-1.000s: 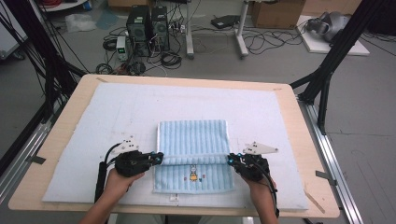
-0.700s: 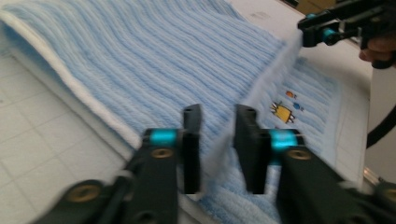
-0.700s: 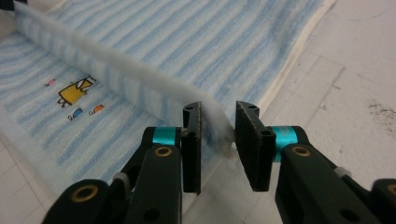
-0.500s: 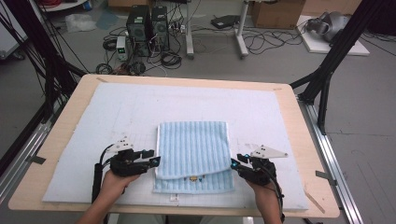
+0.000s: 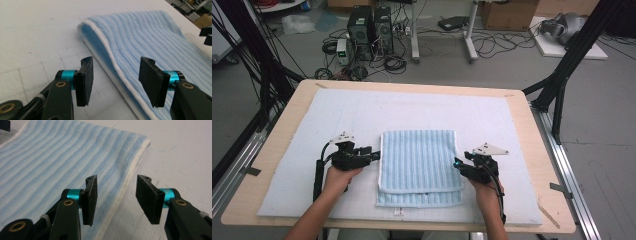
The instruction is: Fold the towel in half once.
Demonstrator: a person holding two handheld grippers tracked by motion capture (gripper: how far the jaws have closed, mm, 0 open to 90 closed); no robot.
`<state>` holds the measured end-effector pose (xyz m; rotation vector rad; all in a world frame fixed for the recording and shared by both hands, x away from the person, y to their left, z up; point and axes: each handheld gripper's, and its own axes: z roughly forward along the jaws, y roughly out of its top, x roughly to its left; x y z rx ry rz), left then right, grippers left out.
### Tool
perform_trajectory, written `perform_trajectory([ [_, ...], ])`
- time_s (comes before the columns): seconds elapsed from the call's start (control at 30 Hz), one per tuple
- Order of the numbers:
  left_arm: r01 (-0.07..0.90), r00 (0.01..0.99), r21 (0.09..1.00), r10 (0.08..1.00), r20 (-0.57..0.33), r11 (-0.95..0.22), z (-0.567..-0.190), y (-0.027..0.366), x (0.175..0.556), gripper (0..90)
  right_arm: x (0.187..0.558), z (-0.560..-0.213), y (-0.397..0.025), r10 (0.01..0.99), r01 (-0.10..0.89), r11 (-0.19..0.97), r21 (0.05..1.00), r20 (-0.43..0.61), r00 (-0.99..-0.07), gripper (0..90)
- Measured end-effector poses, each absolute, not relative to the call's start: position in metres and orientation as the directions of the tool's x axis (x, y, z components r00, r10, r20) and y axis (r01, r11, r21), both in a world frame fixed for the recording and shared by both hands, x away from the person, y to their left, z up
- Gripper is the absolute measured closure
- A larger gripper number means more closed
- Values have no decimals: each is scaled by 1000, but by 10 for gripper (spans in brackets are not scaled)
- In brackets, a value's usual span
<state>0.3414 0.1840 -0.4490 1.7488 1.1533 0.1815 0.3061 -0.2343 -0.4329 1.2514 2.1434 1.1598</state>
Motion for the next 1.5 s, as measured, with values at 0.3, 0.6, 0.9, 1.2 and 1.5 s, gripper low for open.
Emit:
perform_trajectory([
  [0.3, 627, 530, 772, 782, -327, -103, -454, 167, 356, 433, 333, -442, -223, 844, 539, 300, 787, 45, -534, 597],
  [0.6, 604, 543, 771, 812, -215, -200, -451, 151, 356, 728, 342, -449, -221, 853, 613, 255, 748, 125, -507, 662],
  [0.9, 632, 525, 752, 817, -239, -186, -447, 153, 377, 859, 338, -446, -211, 854, 620, 272, 736, 112, -508, 836],
  [1.2, 637, 498, 759, 824, -271, -135, -449, 162, 399, 859, 348, -448, -202, 869, 606, 261, 752, 91, -487, 828],
  [1.5, 630, 482, 768, 833, -272, -114, -452, 165, 413, 860, 375, -447, -195, 889, 613, 241, 752, 82, -450, 826],
])
